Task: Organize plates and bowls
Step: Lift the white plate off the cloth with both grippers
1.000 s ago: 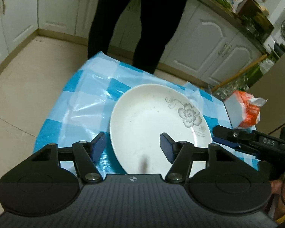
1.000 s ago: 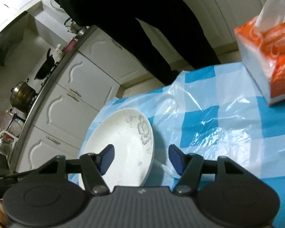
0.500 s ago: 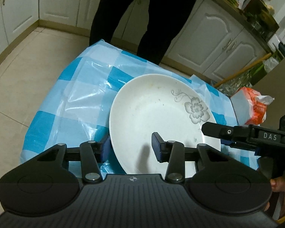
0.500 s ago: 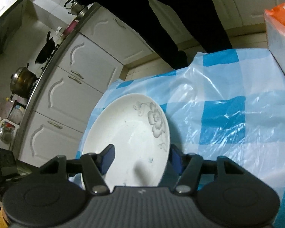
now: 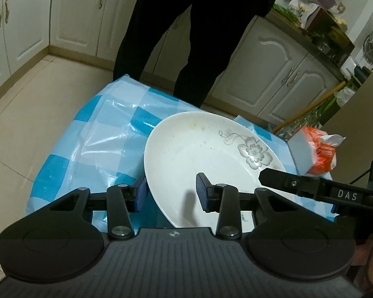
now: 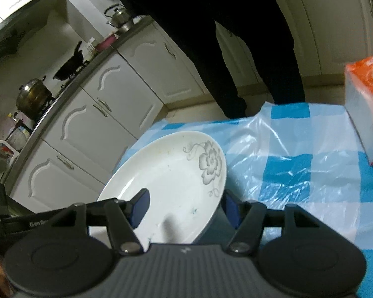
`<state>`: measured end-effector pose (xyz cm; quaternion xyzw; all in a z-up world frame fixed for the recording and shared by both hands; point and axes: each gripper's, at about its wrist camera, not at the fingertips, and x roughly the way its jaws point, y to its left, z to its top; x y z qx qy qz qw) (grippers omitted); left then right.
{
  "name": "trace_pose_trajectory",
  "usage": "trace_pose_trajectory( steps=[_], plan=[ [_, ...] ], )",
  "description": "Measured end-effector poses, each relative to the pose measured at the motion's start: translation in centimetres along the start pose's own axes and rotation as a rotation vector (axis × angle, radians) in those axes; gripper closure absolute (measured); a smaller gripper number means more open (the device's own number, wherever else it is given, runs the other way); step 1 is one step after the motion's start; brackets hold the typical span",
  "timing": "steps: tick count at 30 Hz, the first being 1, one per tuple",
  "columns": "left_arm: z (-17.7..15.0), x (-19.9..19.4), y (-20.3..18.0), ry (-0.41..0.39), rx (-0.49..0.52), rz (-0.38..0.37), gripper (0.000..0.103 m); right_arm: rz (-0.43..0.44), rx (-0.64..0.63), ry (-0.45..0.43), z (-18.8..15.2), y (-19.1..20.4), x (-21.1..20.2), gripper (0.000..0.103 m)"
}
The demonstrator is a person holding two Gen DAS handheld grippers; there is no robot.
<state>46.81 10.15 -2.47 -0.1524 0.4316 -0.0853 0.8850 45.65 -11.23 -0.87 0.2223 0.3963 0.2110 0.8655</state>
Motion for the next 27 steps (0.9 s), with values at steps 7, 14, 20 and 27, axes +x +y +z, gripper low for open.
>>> trace_pose_trajectory(
  steps=[7, 14, 20, 27],
  plan=[
    [-0.7, -2.8, -1.3, -0.035, 0.016, -0.028, 0.060, 0.008, -0.016, -0.071, -0.8, 0.7, -2.7, 0.039],
    [-1.8, -6.3, -3.2, -0.063, 0.043, -0.064, 0.061, 0.018, -0.018, -0.131, -2.3, 1.3, -6.8, 0.039],
    [-3.9, -9.7, -5.2, -0.070, 0.064, -0.103, 0.062, 0.026, -0.006, -0.180, -4.0, 1.7, -10.8, 0.039],
    [-6.8, -13.4, -6.6, -0.086, 0.080, -0.152, 0.062, 0.018, -0.005, -0.224, -7.1, 2.6, -15.2, 0.039]
  ],
)
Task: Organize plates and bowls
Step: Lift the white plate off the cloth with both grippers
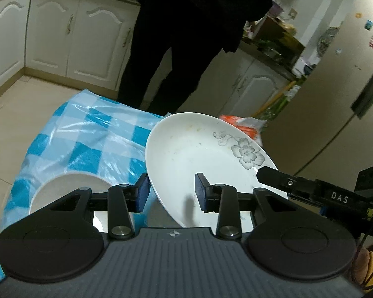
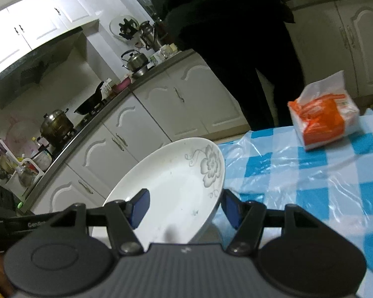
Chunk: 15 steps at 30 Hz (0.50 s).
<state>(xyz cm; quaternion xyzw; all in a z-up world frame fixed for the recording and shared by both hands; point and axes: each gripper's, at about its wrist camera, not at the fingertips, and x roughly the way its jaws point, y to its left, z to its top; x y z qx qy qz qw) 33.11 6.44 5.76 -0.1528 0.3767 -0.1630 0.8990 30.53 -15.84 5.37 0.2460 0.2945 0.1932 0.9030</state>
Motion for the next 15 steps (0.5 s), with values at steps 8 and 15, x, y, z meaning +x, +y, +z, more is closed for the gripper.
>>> trace_pose_trajectory(
  steps=[8, 15],
  plan=[
    [-3.0, -4.2, -2.3, -0.027, 0.013, -0.065, 0.062, -0.006, 0.011, -0.044, -3.2, 0.4, -5.7, 0.039],
    [-6.3, -6.3, -3.8, -0.034, 0.054, -0.092, 0.062, -0.024, 0.034, -0.069, -6.9, 0.6, -9.8, 0.039]
  ],
)
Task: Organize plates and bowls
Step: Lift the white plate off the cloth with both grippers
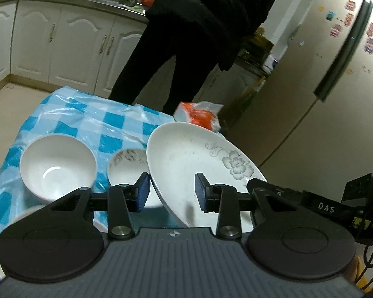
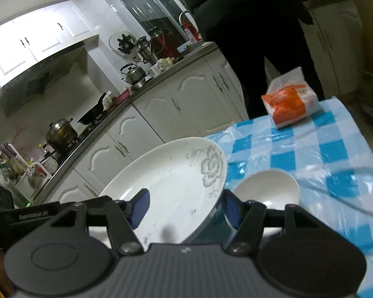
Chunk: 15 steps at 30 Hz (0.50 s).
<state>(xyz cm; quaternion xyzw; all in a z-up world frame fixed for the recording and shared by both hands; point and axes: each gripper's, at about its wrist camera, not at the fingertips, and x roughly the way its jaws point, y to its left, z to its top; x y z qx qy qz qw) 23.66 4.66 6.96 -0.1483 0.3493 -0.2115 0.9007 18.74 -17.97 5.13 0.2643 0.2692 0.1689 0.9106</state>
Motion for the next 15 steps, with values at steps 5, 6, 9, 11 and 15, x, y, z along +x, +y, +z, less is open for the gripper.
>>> trace_pose_trajectory(
  steps=[5, 6, 9, 11, 15],
  plan=[
    [-2.6, -0.7, -0.8, 0.029, 0.016, -0.009, 0.062, -0.018, 0.010, -0.015, -2.4, -0.3, -2.5, 0.039],
    [-3.1, -0.7, -0.9, 0.037, 0.011, -0.014, 0.062, -0.023, 0.011, -0.017, -2.8, -0.4, -3.0, 0.039],
    [-4.6, -0.8, -1.2, 0.044, 0.000, -0.026, 0.062, -0.035, 0.010, -0.025, -3.9, -0.6, -4.1, 0.039],
    [-5.4, -1.0, -1.3, 0.045, -0.006, -0.031, 0.062, -0.042, 0.009, -0.030, -4.6, -0.7, -4.7, 0.039],
    [-7.0, -1.6, -1.3, 0.051, -0.038, -0.047, 0.062, -0.059, 0.019, -0.028, -5.9, -0.9, -5.4, 0.039]
  ],
)
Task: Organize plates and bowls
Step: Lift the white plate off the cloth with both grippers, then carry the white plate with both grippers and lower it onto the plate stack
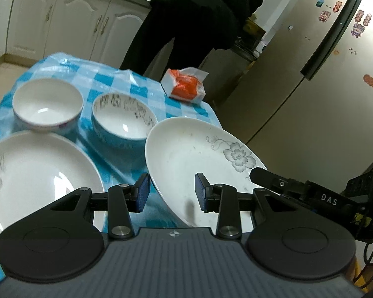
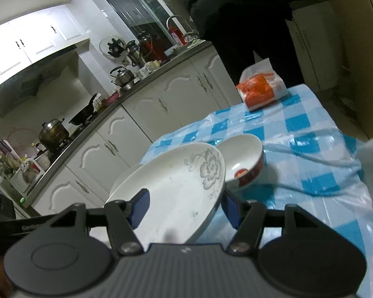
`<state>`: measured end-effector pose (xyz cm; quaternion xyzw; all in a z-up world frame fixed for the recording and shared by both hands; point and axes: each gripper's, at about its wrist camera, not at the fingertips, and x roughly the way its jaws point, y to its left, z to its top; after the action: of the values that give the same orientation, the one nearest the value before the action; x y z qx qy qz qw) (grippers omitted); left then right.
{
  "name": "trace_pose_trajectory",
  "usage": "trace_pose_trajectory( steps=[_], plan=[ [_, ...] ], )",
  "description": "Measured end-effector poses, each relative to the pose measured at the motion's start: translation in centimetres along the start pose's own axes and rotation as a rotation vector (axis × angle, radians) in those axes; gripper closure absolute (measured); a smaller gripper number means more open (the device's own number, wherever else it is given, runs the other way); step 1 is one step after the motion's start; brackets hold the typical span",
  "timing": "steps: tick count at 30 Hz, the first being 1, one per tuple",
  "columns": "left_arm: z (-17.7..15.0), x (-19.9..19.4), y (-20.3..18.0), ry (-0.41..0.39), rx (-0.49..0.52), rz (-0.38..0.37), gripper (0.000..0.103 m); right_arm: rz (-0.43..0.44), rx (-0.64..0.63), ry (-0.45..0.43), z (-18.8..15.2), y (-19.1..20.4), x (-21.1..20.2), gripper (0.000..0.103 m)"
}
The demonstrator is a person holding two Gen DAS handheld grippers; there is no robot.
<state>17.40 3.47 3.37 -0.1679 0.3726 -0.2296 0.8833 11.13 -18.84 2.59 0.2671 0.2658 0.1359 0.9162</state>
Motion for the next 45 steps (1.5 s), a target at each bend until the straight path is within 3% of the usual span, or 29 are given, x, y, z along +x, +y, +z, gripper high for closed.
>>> trace_pose_trajectory(
  steps=[7, 16, 26, 33, 45],
  plan=[
    [-2.3, -2.9, 0.5, -0.036, -0.035, 0.049, 0.062, 0.028, -0.012, 0.020, -2.0, 1.4, 0.5, 0.039],
    [-3.9, -7.9, 4.5, -0.131, -0.091, 0.161, 0.060, 0.095, -0.029, 0.110, -4.6, 5.4, 4.8, 0.039],
    [-3.6, -8.7, 8.6, -0.214, -0.144, 0.266, 0.060, 0.153, -0.064, 0.179, -6.2, 9.3, 10.1, 0.039],
    [-3.9, -8.3, 11.2, -0.211, -0.201, 0.284, 0.060, 0.156, -0.098, 0.195, -7.0, 10.8, 11.9, 0.039],
    [-4.2, -8.3, 12.0, -0.194, -0.225, 0.276, 0.060, 0.104, -0.171, 0.196, -7.9, 12.4, 13.1, 0.040]
  ],
)
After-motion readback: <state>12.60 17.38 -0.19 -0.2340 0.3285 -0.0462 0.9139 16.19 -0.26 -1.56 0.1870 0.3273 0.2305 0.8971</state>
